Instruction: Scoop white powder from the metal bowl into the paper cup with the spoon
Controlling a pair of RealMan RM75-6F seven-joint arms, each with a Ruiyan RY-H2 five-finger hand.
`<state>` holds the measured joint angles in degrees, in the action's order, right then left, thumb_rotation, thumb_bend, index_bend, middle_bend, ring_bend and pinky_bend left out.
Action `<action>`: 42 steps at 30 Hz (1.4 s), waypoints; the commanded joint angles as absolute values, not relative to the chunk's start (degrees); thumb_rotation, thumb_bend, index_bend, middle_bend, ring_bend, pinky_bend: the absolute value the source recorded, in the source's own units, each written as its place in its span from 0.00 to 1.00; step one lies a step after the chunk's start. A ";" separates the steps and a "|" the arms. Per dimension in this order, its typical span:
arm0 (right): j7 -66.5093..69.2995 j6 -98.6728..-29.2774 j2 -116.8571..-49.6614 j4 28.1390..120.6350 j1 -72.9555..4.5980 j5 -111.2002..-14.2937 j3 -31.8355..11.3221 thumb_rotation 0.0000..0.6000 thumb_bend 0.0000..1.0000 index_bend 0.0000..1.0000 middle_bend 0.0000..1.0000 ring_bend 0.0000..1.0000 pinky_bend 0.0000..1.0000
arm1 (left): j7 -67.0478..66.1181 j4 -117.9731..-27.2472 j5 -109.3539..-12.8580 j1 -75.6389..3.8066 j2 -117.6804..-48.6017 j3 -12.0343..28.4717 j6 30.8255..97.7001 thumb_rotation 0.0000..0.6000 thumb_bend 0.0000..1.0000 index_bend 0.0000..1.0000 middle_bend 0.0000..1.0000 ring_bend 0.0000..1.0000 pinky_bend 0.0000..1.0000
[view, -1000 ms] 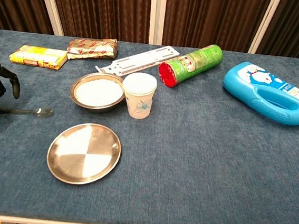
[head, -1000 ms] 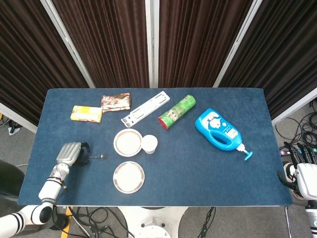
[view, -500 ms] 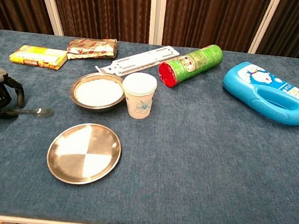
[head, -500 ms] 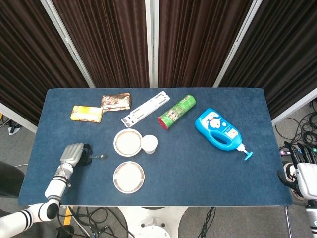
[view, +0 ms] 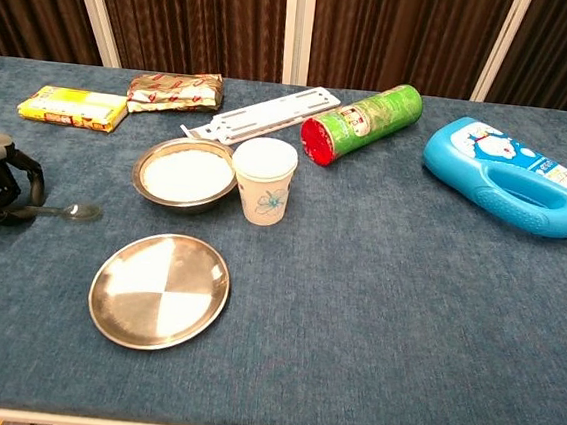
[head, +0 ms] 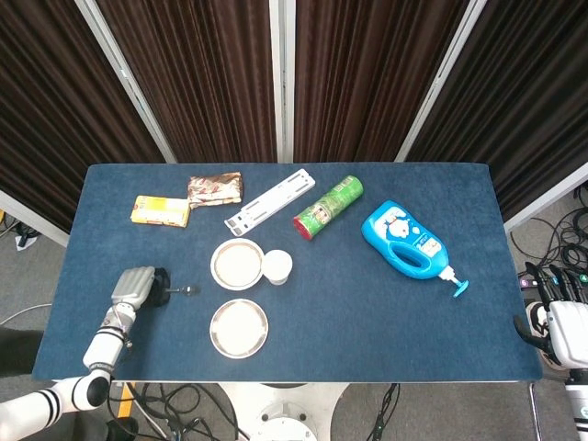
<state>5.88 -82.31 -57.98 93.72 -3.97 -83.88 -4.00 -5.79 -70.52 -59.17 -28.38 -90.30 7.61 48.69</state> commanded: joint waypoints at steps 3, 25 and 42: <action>6.02 -82.35 -57.93 93.79 -3.93 -83.91 -3.95 1.00 0.24 0.04 0.16 0.00 0.00 | -5.65 -69.84 -59.75 -28.08 -90.75 7.40 49.67 1.00 0.41 0.62 0.96 0.91 1.00; 4.83 -85.35 -54.29 96.14 -3.65 -86.40 -4.49 1.00 0.24 0.04 0.16 0.00 0.00 | -14.08 -82.51 -59.83 -36.84 -78.23 12.50 46.83 1.00 0.48 0.64 0.96 0.91 1.00; 4.11 -85.22 -53.05 97.26 -3.74 -85.87 -4.65 1.00 0.24 0.04 0.16 0.00 0.00 | -50.94 -80.97 -39.39 -54.27 -85.82 8.84 50.14 1.00 0.51 0.64 0.96 0.91 1.00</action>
<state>4.10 -85.23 -53.04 97.27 -3.75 -85.88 -4.65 -44.35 -80.98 -44.40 -50.16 -83.69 10.04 47.82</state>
